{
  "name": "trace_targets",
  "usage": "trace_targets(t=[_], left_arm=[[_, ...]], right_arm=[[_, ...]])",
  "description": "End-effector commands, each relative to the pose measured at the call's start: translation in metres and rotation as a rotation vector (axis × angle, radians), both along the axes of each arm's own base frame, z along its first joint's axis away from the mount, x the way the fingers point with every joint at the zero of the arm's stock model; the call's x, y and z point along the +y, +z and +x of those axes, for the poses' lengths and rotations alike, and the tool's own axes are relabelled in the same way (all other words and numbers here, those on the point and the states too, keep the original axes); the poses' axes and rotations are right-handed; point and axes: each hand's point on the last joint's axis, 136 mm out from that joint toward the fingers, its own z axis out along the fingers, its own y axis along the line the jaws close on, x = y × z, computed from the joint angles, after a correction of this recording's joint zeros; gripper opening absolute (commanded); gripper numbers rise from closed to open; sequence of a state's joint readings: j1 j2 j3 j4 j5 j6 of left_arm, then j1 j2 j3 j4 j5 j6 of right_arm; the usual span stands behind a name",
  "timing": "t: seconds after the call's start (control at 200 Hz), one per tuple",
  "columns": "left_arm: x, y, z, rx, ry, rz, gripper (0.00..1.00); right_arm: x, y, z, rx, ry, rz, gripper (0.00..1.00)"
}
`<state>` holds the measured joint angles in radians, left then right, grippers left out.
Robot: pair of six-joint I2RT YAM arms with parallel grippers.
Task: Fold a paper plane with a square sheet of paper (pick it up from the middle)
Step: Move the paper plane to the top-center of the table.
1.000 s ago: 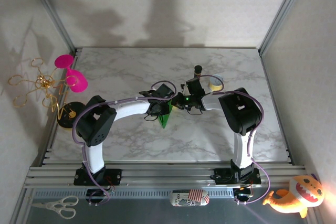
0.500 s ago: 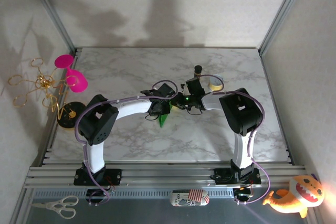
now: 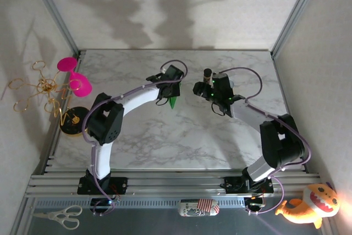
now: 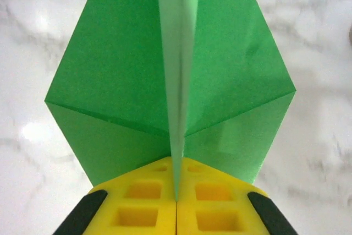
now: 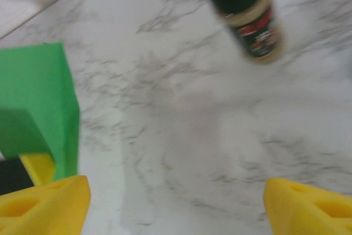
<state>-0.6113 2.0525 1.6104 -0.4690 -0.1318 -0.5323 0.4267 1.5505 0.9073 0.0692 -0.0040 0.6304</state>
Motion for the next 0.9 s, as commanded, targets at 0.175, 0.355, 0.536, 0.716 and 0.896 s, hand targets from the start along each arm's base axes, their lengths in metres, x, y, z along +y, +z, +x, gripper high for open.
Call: trace_targets(t=[0.175, 0.355, 0.536, 0.716, 0.896], left_arm=[[0.015, -0.040, 0.046, 0.047, -0.012, 0.172, 0.06], [0.026, -0.058, 0.054, 0.084, 0.000, 0.208, 0.10], [0.024, -0.060, 0.059, 0.084, -0.003, 0.184, 0.23], [0.025, -0.067, 0.059, 0.113, -0.017, 0.178, 0.33], [0.025, -0.077, 0.056, 0.147, -0.029, 0.185, 0.39]], right_arm=[[-0.034, -0.009, -0.016, -0.006, -0.096, -0.095, 0.91], [-0.026, -0.016, -0.018, 0.022, -0.065, -0.067, 0.91], [-0.017, -0.022, -0.018, 0.041, -0.038, -0.028, 0.91], [-0.016, -0.023, -0.018, 0.047, -0.038, -0.020, 0.90], [-0.015, -0.025, -0.017, 0.055, -0.037, -0.017, 0.90]])
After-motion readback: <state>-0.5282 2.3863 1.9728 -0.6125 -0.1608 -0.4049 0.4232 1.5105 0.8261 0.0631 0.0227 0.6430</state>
